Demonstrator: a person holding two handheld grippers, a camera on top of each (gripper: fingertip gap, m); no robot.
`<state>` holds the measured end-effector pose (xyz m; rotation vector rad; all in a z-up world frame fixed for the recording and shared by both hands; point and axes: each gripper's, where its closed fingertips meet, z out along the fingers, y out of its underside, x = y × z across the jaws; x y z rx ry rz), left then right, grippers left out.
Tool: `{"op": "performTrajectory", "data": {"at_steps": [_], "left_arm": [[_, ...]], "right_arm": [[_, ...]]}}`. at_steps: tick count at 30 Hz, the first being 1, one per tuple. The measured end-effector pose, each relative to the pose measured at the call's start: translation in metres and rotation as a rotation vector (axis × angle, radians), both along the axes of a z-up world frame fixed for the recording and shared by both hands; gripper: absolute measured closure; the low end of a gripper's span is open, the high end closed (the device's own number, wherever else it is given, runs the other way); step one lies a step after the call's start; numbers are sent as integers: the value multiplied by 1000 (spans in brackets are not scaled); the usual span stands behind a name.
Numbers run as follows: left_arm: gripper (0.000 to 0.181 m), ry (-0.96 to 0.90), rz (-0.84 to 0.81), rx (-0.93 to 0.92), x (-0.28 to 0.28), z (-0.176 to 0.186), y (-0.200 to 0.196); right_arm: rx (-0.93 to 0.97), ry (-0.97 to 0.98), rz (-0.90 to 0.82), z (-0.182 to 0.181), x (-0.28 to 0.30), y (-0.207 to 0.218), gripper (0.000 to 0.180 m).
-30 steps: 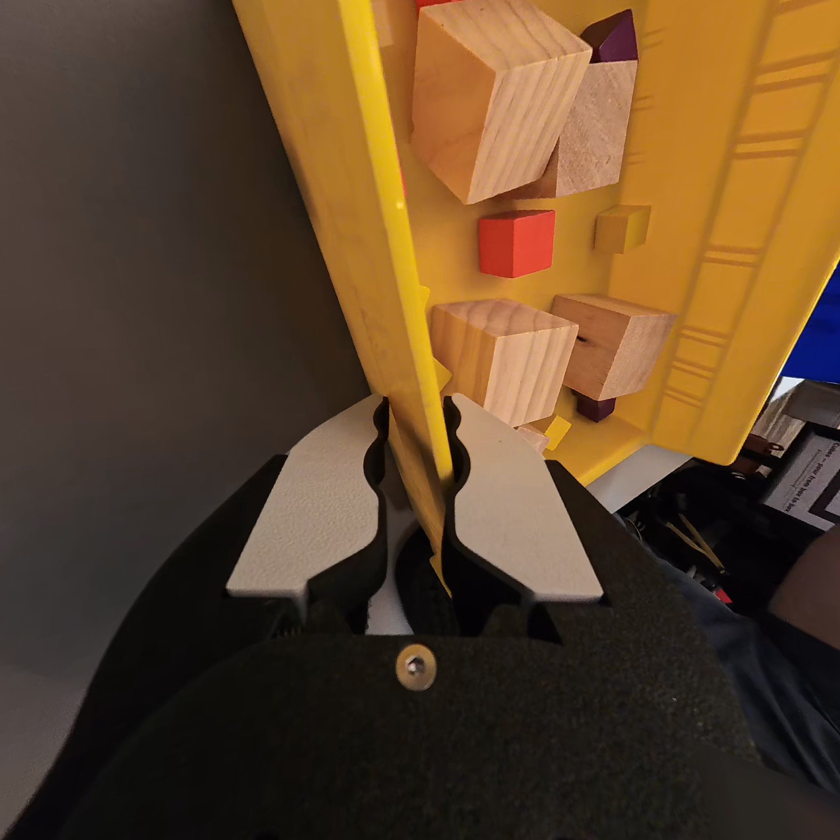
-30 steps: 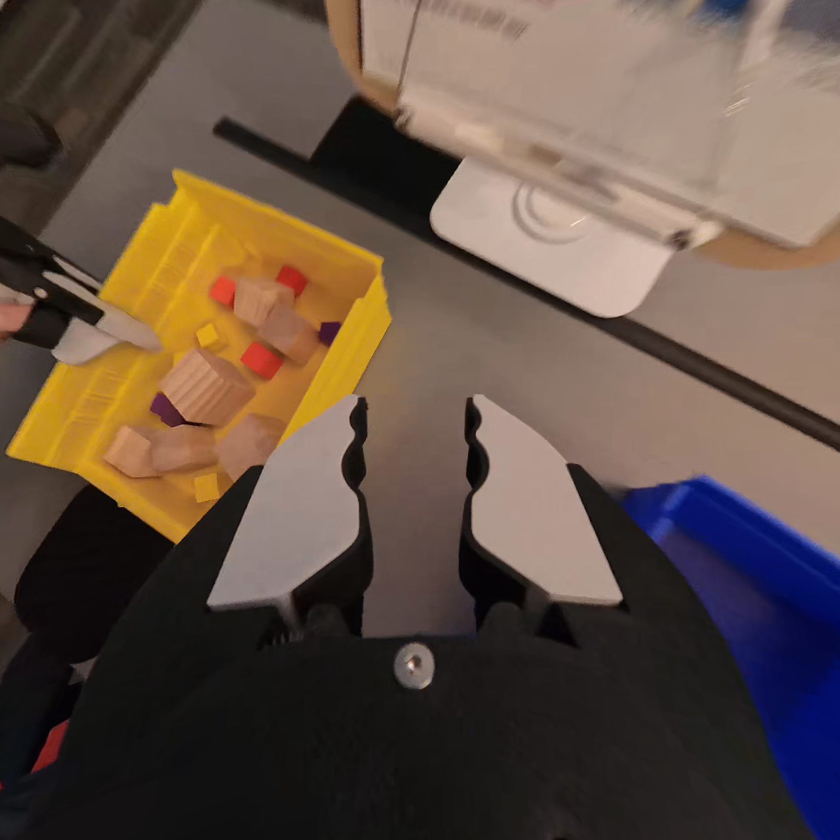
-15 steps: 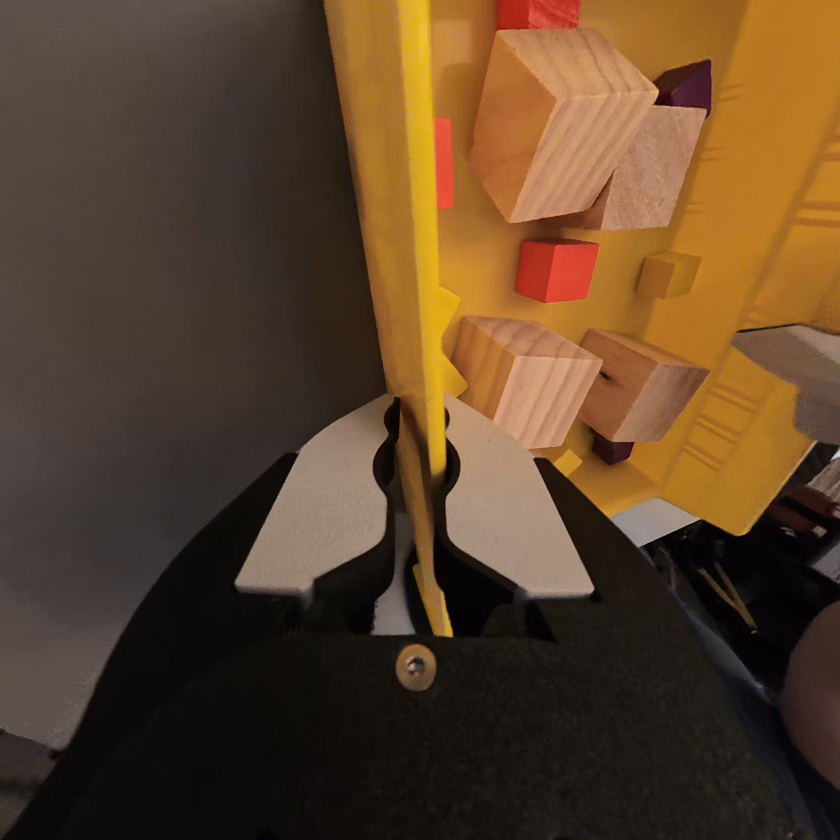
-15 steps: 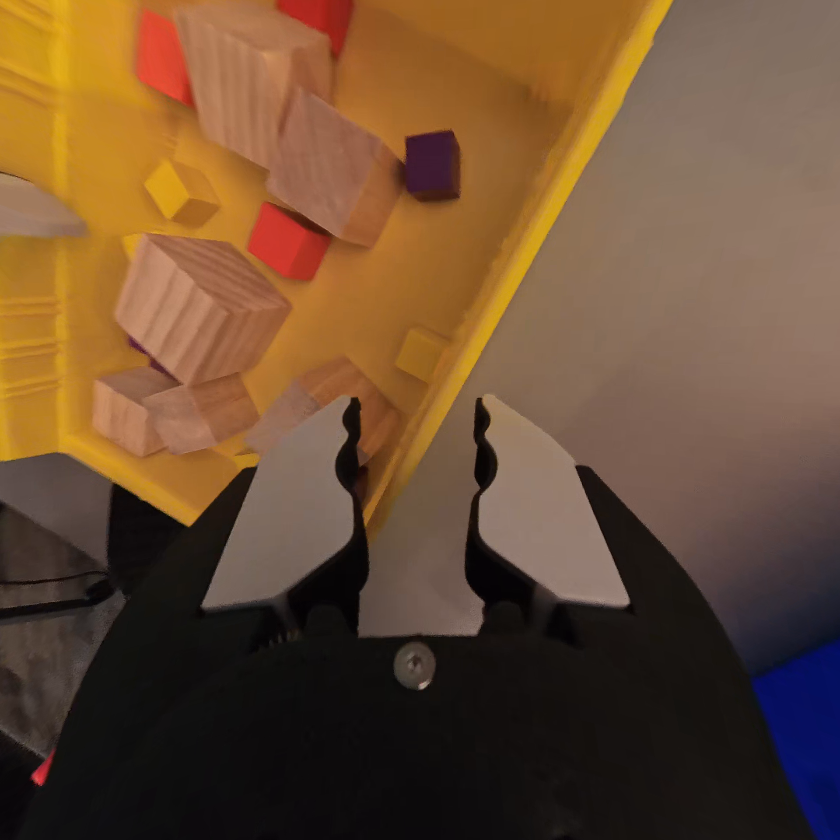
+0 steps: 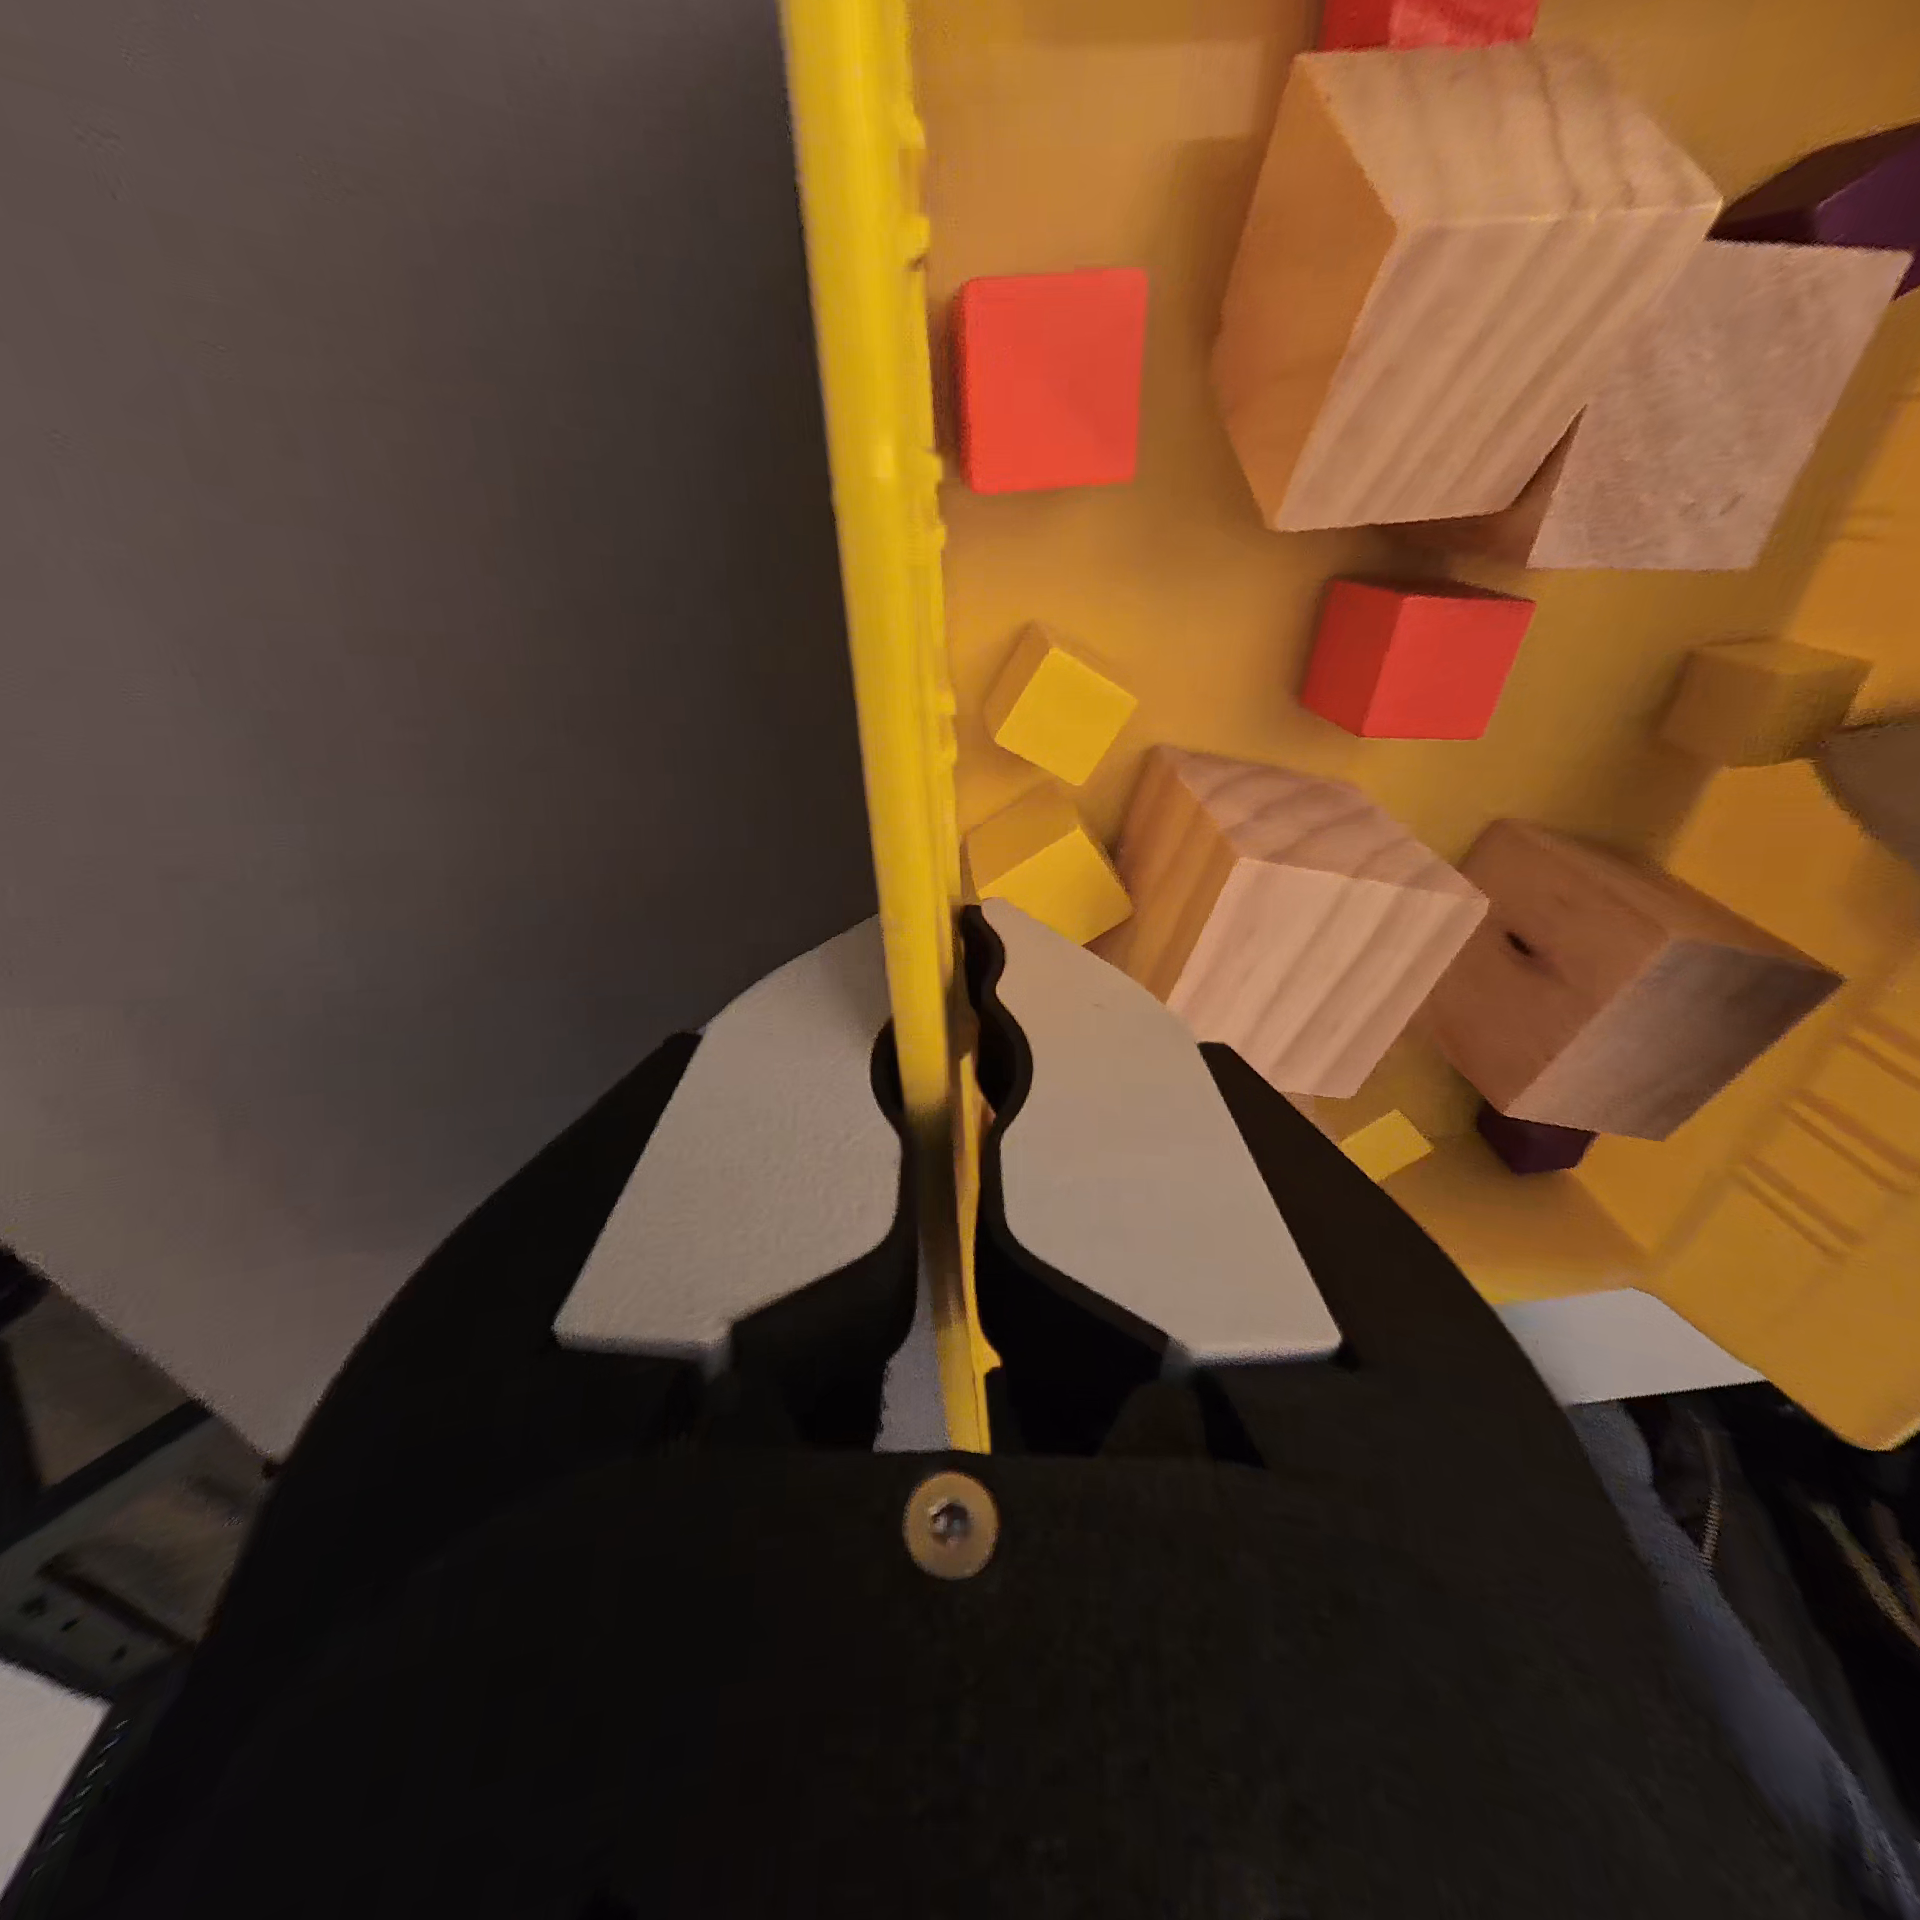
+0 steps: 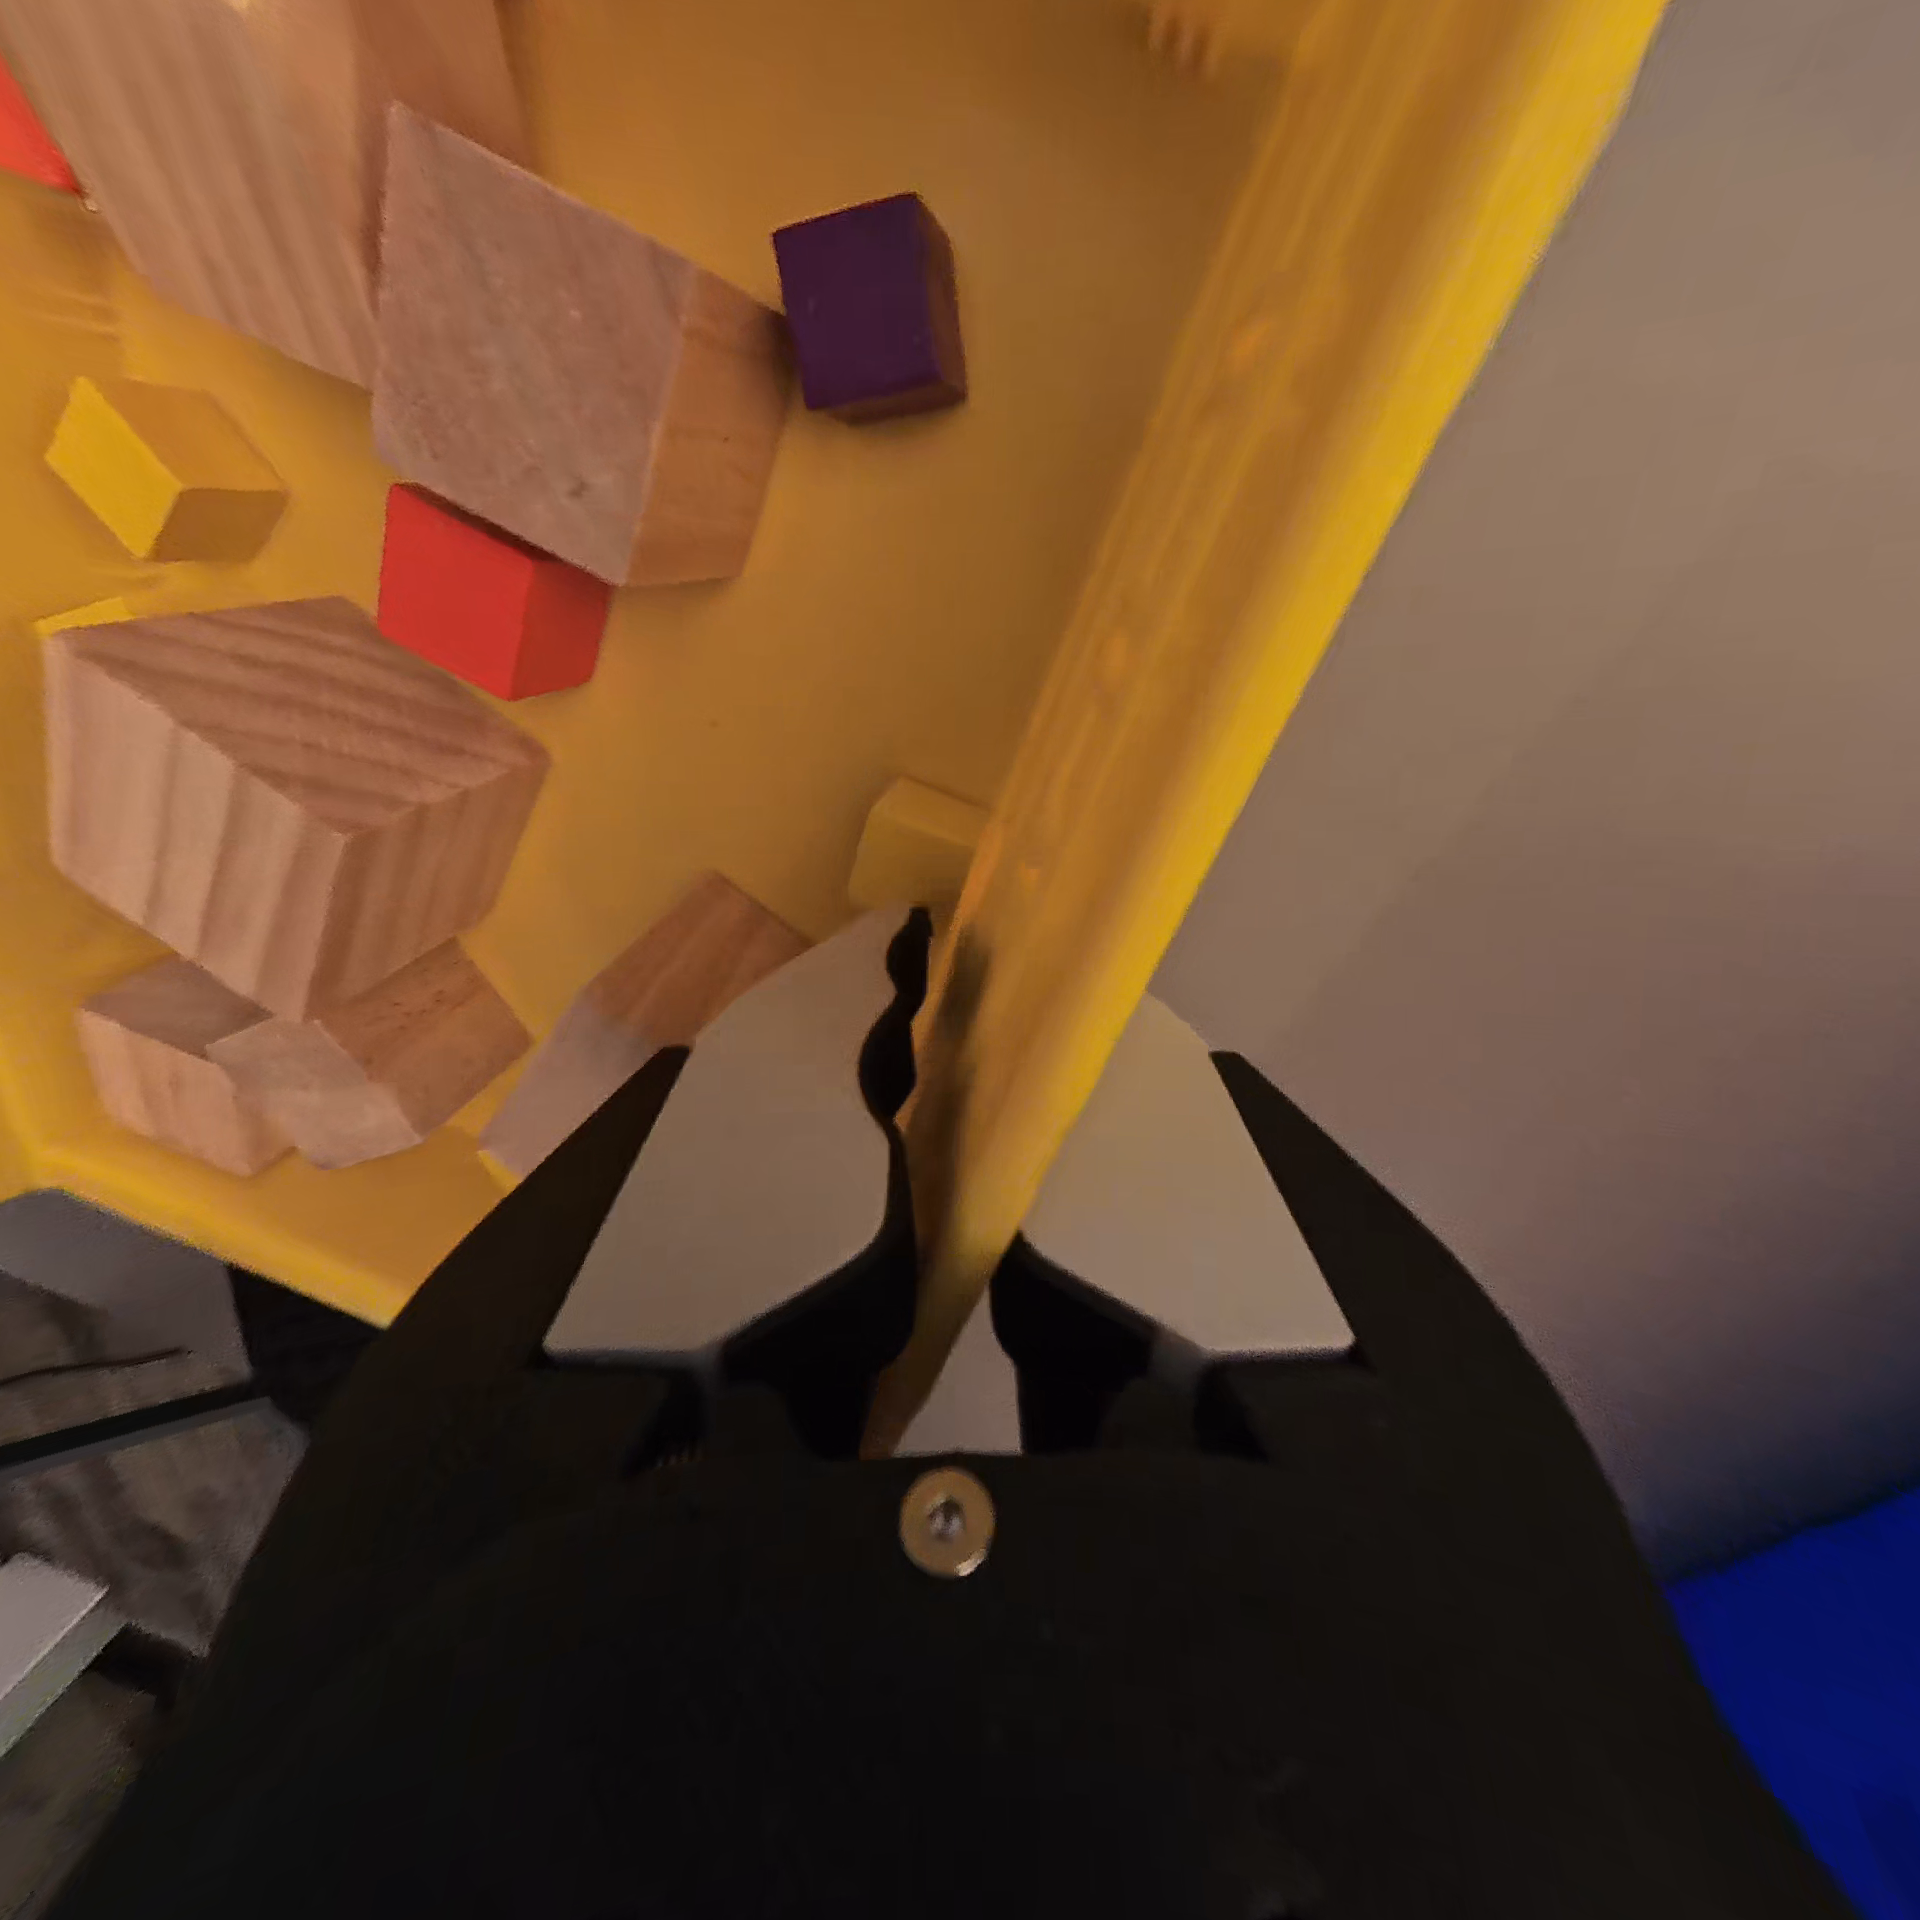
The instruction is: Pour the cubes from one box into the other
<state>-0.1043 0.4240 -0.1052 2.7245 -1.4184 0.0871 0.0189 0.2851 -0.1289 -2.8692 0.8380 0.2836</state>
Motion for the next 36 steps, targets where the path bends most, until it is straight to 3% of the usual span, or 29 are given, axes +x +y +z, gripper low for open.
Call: {"op": "performTrajectory", "data": {"at_steps": [10, 17, 22, 27, 32, 36], "left_arm": [[175, 93, -55, 6, 7, 16, -16], [175, 46, -124, 52, 71, 88, -49], [174, -36, -227, 73, 152, 146, -108], [173, -138, -346, 45, 240, 175, -189], [173, -239, -447, 39, 313, 175, -257], [173, -294, -481, 15, 353, 162, -290]], "right_arm": [[-23, -11, 18, 7, 18, -5, 176], [27, -46, 9, 76, 80, -37, 176], [36, -116, -48, 143, 155, -102, 176], [11, -210, -147, 188, 235, -193, 176], [16, -285, -233, 199, 296, -272, 176], [15, -360, -261, 194, 331, -310, 176]]}}
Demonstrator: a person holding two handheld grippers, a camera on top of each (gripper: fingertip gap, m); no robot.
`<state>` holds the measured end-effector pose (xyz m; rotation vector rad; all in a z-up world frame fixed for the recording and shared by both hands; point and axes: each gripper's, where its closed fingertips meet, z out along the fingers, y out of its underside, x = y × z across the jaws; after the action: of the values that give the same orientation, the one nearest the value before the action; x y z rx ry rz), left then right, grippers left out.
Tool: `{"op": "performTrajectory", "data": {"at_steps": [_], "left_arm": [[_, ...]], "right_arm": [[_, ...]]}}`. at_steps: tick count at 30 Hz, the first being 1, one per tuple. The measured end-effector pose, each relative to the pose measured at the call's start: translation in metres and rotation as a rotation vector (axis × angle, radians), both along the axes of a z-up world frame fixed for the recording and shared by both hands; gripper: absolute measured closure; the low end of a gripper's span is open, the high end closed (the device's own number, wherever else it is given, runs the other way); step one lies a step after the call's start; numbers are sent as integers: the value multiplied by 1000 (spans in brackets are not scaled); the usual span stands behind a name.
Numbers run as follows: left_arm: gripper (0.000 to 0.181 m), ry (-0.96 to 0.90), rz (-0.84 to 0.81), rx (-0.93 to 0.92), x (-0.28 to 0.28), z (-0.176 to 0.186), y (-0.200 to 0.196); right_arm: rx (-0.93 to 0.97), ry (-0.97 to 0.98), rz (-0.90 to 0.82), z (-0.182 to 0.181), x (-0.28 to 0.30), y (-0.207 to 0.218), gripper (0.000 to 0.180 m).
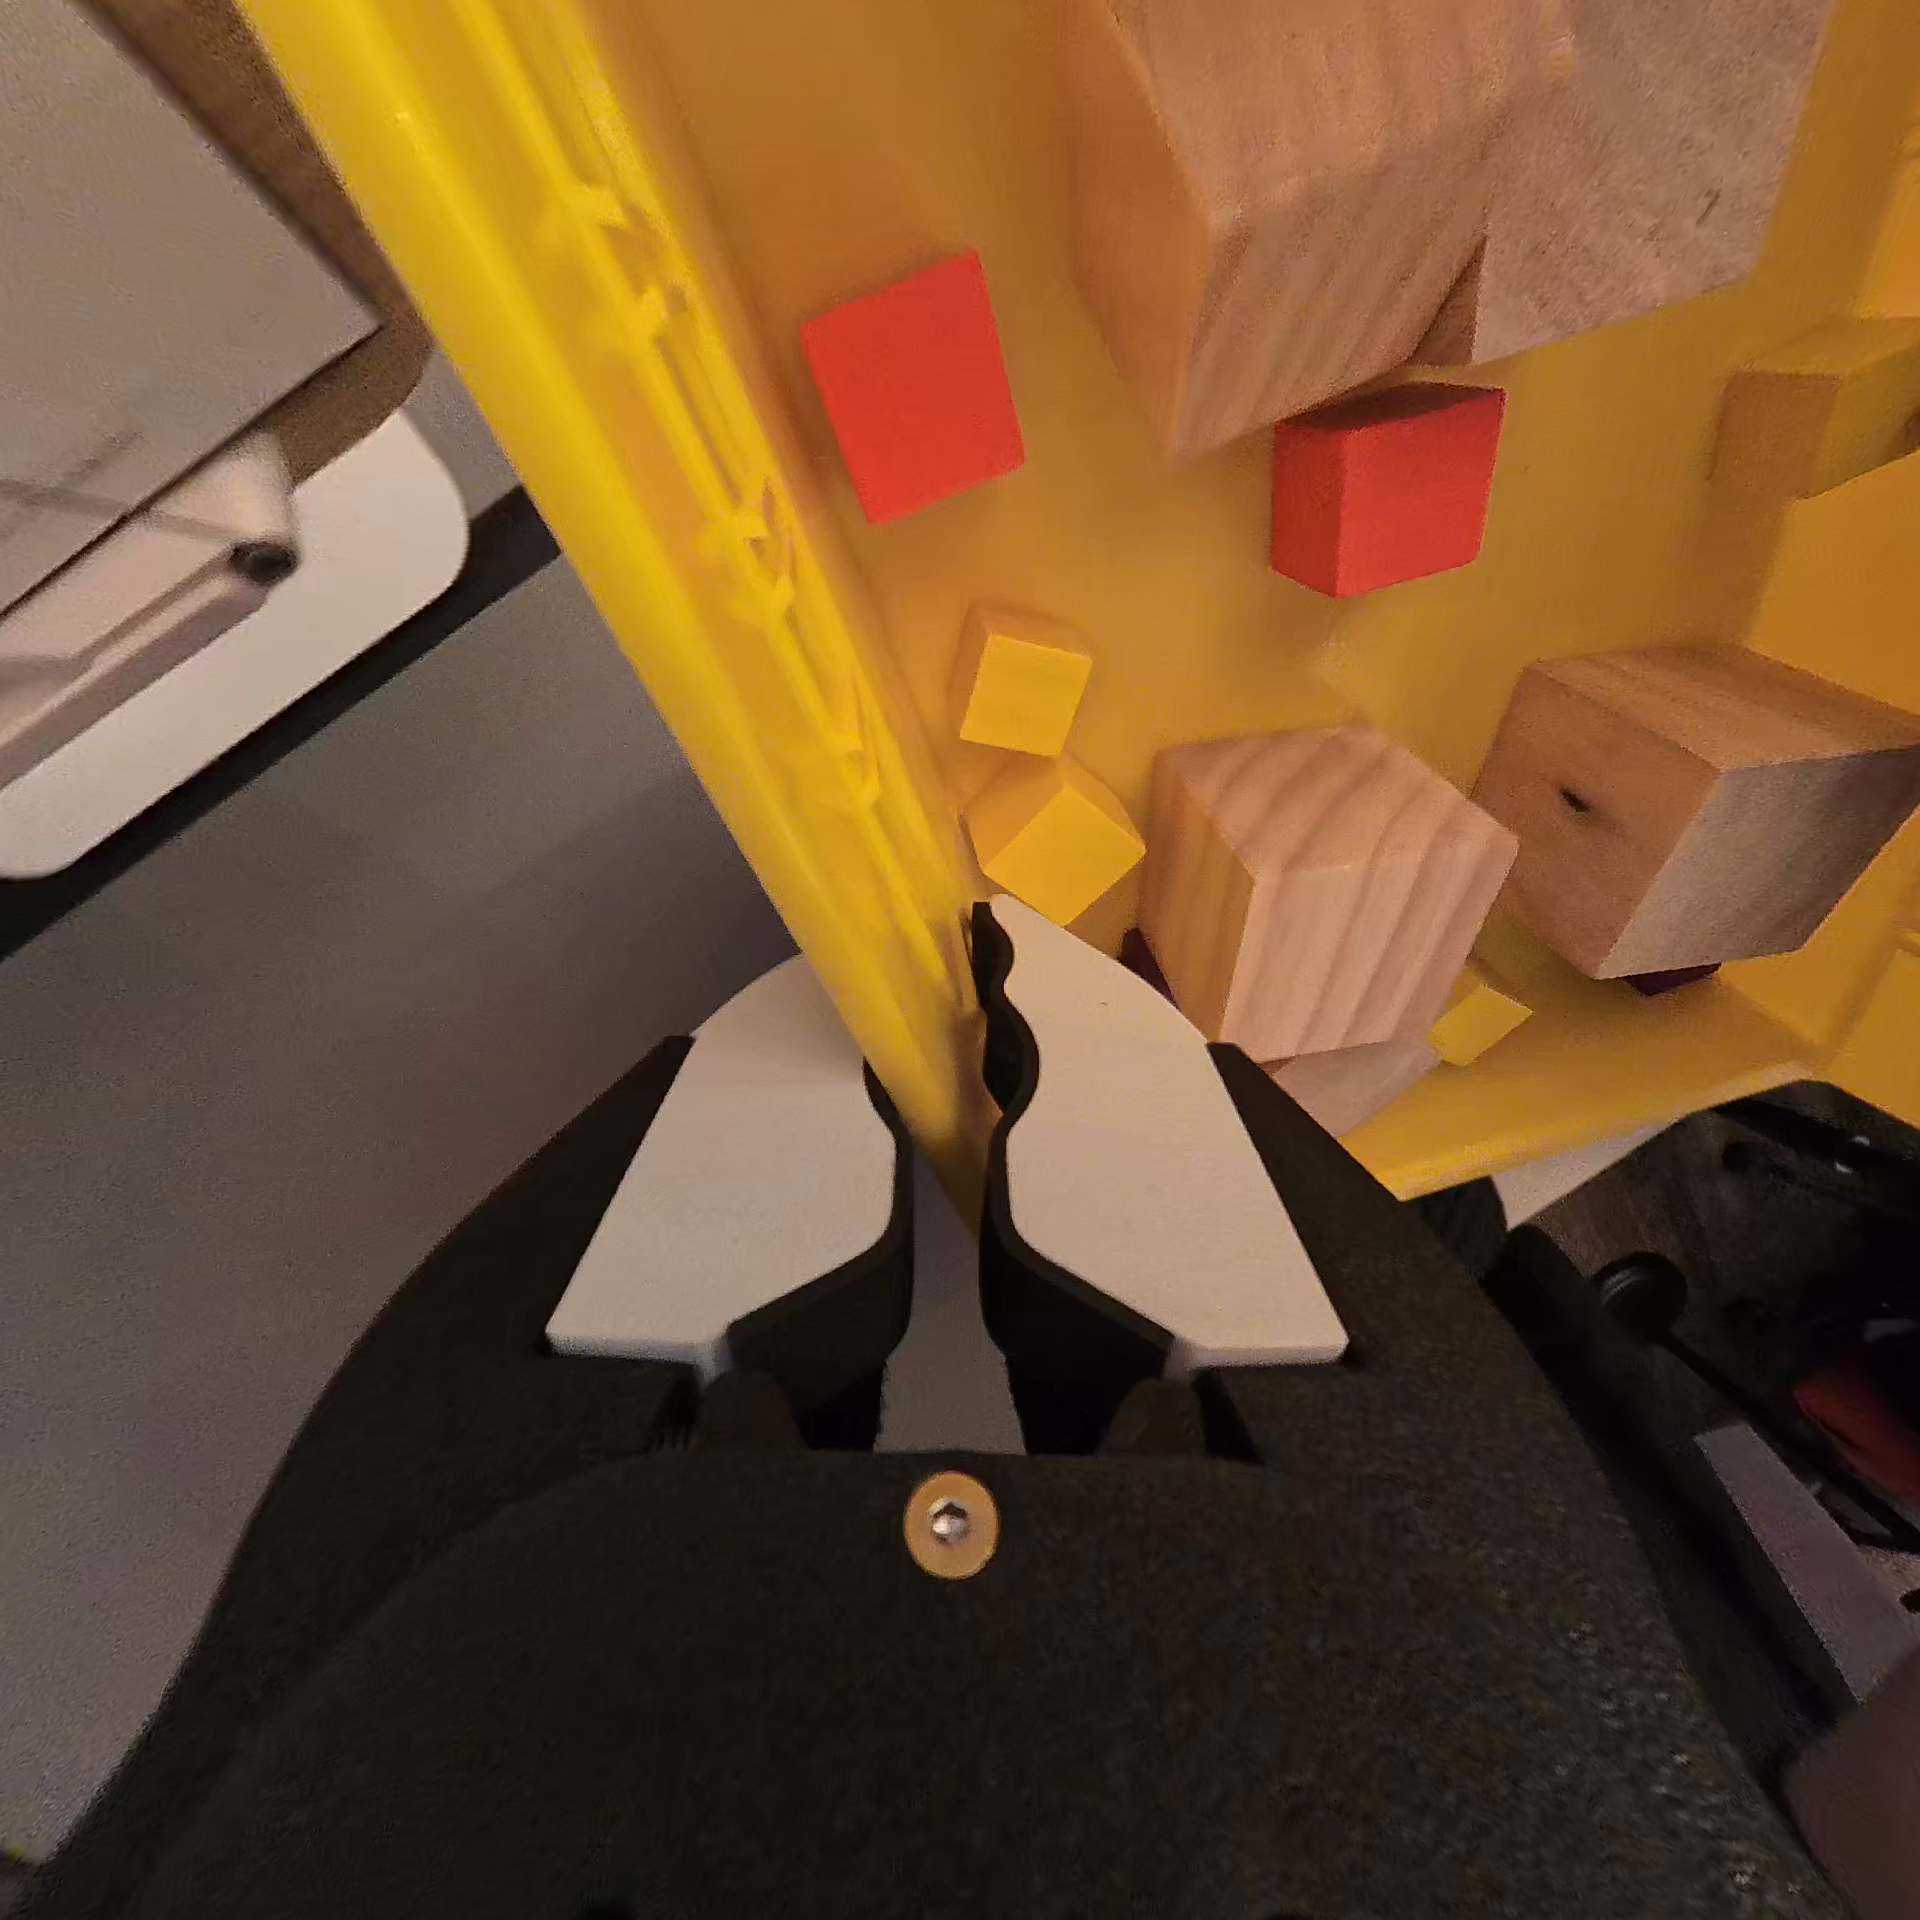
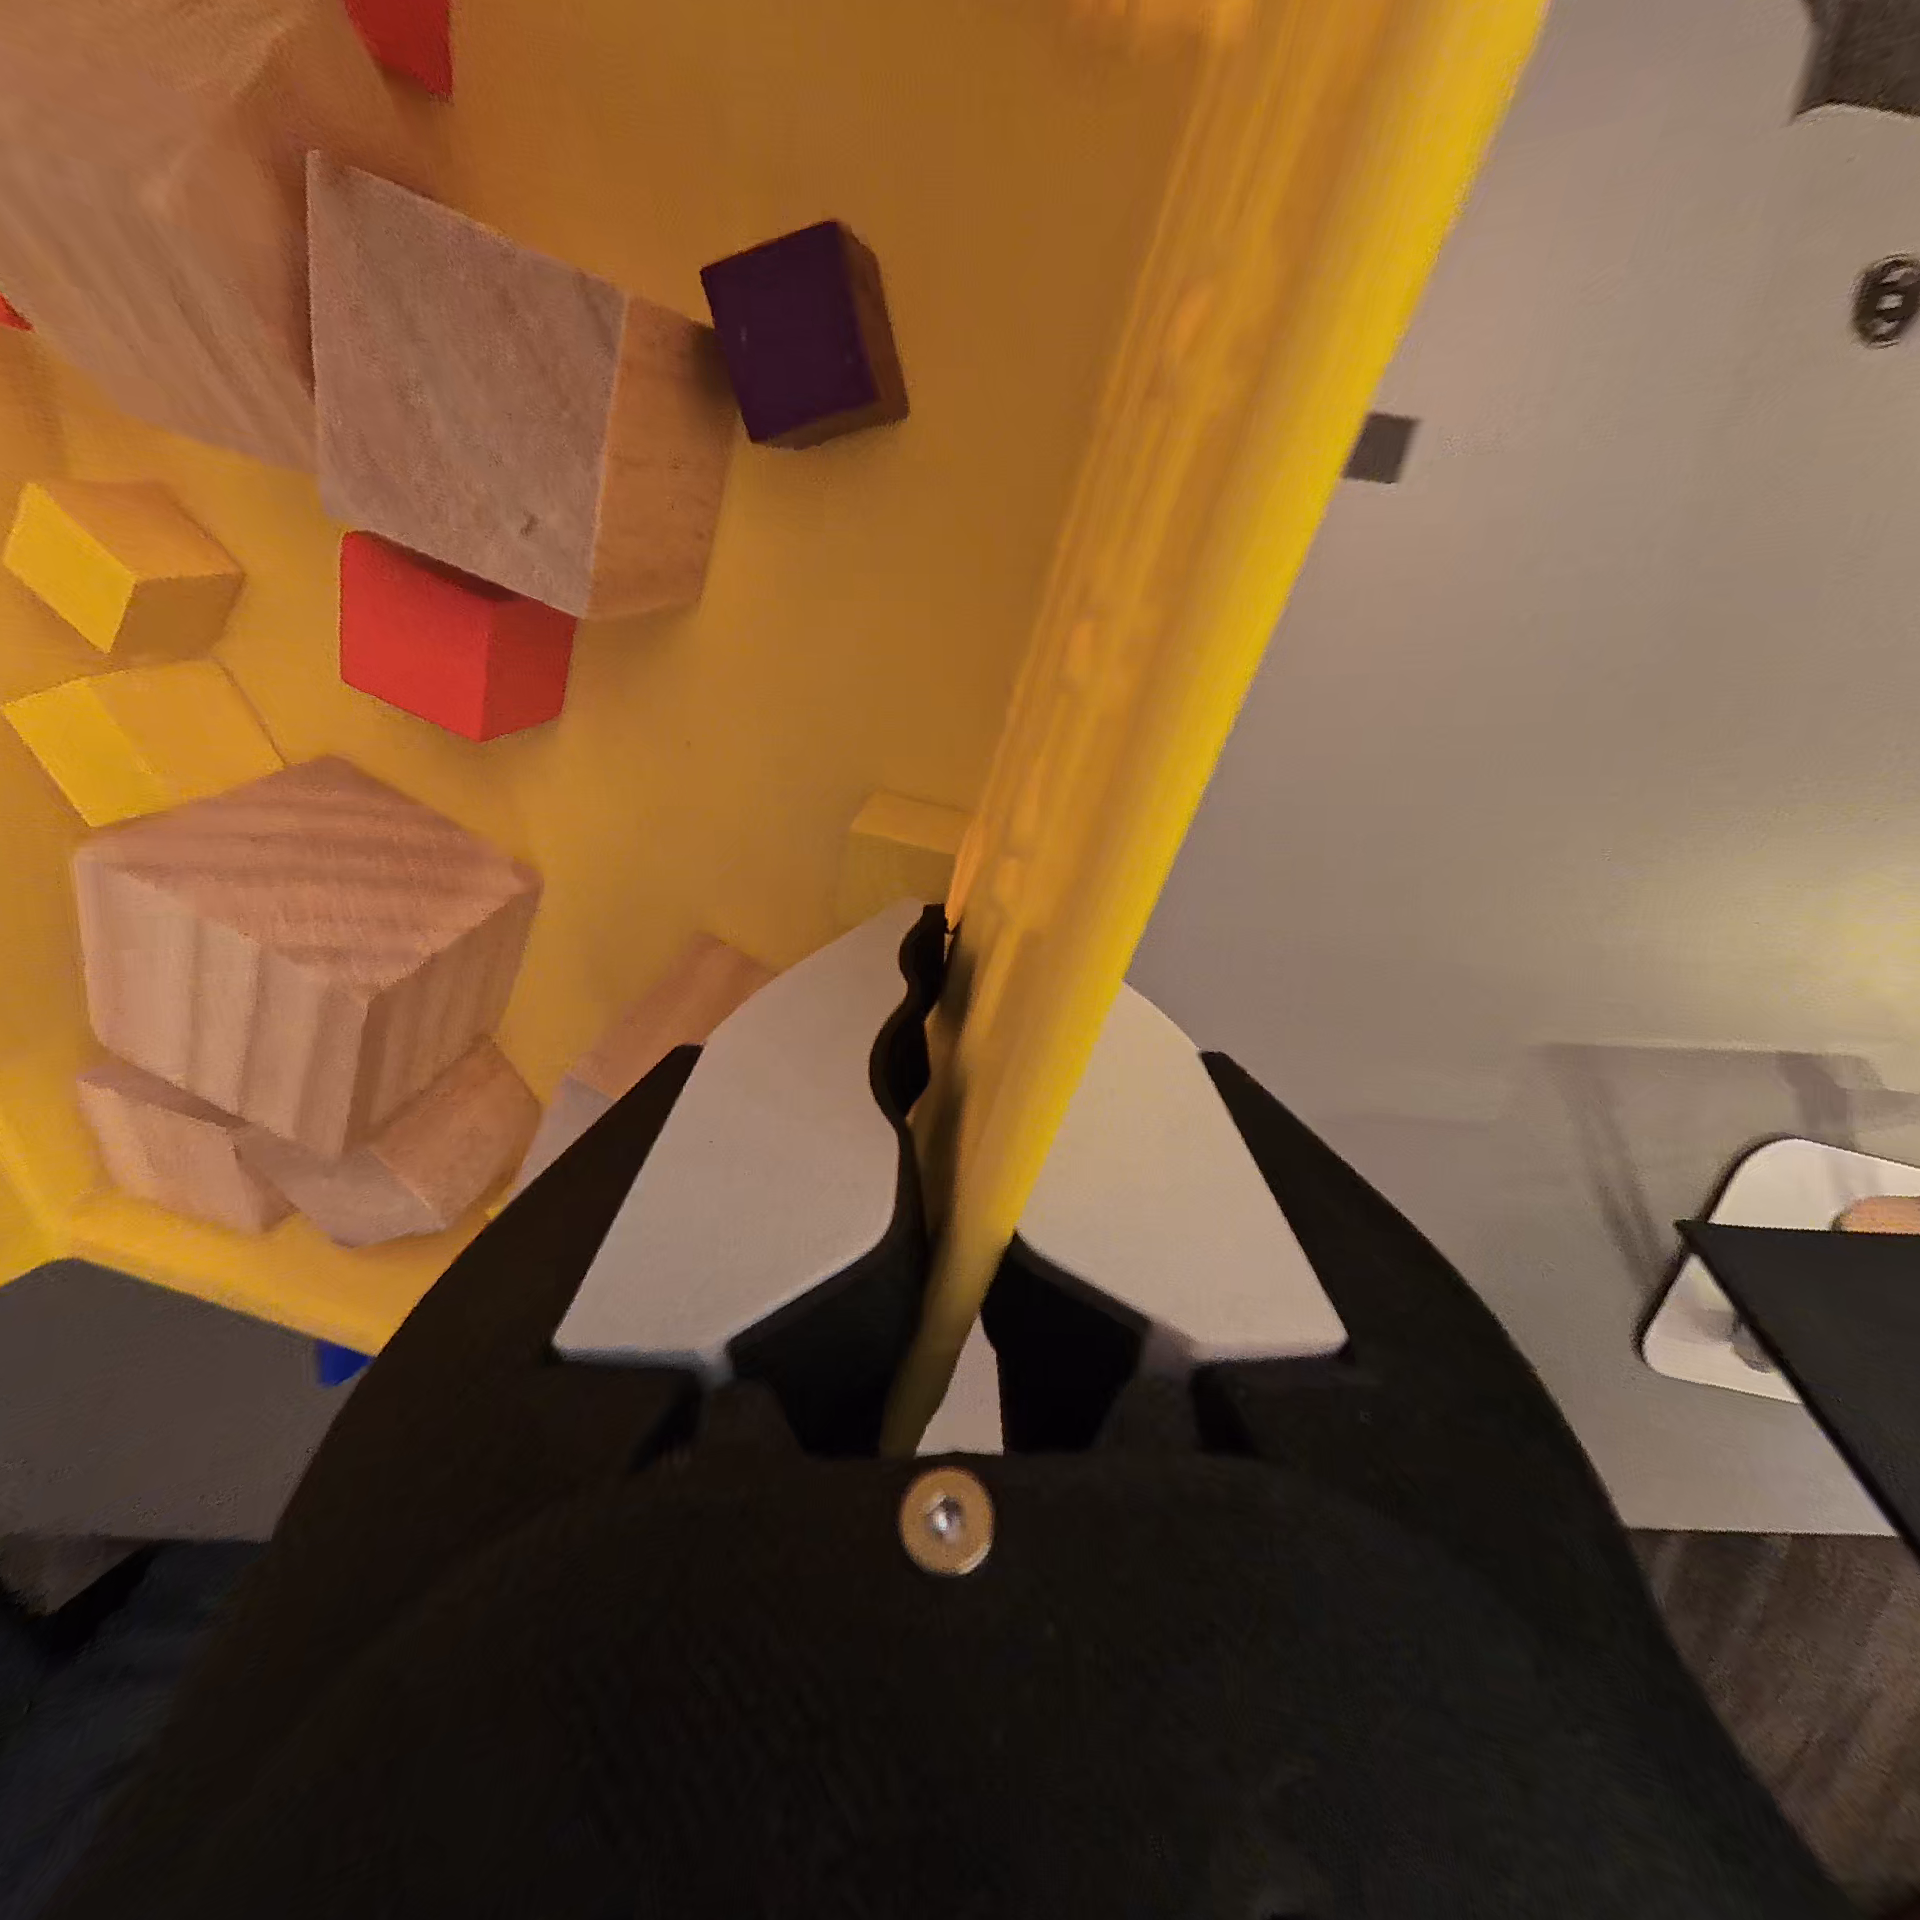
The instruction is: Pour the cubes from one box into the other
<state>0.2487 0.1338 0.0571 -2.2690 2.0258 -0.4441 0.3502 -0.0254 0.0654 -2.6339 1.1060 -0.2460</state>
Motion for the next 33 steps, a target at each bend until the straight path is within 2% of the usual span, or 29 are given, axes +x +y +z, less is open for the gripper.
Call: {"op": "performTrajectory", "data": {"at_steps": [5, 13, 20, 33], "left_arm": [[173, -70, 0, -23, 34, -12, -20], [173, -353, 33, -24, 66, -13, -18], [173, -605, 54, 13, 67, -6, -6], [173, -834, 40, 48, 55, 0, -10]], "right_arm": [[-29, -103, -1, 2, 34, -21, 176], [11, -468, 76, 32, 67, -13, 176], [40, -757, 120, 60, 56, 1, 177], [94, -987, 115, 75, 28, -6, 177]]}}
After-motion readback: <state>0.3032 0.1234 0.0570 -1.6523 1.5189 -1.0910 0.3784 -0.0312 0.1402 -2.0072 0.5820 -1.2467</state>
